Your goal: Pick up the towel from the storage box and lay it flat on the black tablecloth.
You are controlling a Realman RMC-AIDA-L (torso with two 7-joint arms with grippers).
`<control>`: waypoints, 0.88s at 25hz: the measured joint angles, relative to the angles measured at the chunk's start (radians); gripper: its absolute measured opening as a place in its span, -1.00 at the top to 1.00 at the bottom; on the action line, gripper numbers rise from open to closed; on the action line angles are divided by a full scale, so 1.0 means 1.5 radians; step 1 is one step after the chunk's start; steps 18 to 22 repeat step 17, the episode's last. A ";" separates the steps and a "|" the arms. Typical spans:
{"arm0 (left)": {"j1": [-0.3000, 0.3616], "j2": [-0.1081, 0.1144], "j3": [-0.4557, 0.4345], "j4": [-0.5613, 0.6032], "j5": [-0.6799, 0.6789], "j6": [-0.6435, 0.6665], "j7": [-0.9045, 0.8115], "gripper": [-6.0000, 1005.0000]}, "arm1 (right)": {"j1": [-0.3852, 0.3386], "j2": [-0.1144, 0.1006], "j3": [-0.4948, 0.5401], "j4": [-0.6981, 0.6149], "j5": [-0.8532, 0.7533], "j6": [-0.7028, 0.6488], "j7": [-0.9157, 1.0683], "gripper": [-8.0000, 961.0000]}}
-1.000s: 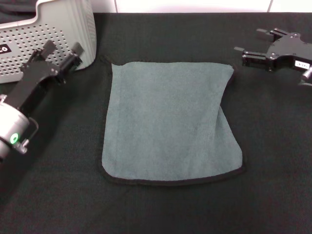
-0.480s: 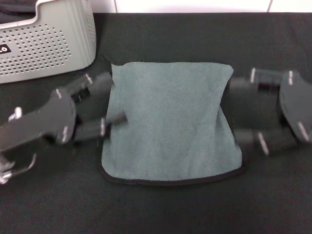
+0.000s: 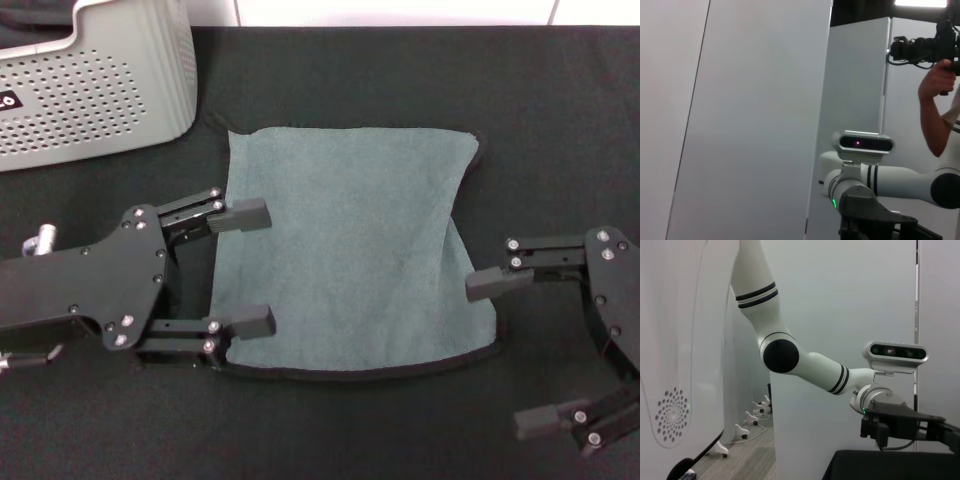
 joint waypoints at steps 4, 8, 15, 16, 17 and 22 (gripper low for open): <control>0.000 -0.001 0.004 0.001 0.001 0.008 -0.004 -0.77 | -0.003 0.000 0.002 0.004 0.000 -0.001 0.000 -0.84; -0.001 -0.001 0.006 0.003 0.001 0.024 -0.017 -0.77 | -0.004 0.000 0.003 0.006 -0.001 -0.001 -0.004 -0.84; -0.010 -0.005 0.006 0.003 0.000 0.026 -0.022 -0.77 | -0.004 0.000 0.022 0.009 0.000 0.011 -0.005 -0.84; -0.011 -0.005 0.005 0.003 0.000 0.026 -0.022 -0.77 | -0.004 0.000 0.023 0.009 0.001 0.013 -0.006 -0.84; -0.011 -0.005 0.005 0.003 0.000 0.026 -0.022 -0.77 | -0.004 0.000 0.025 0.009 0.002 0.015 -0.006 -0.84; -0.011 -0.005 0.005 0.003 0.000 0.026 -0.022 -0.77 | -0.004 0.000 0.025 0.009 0.002 0.015 -0.006 -0.84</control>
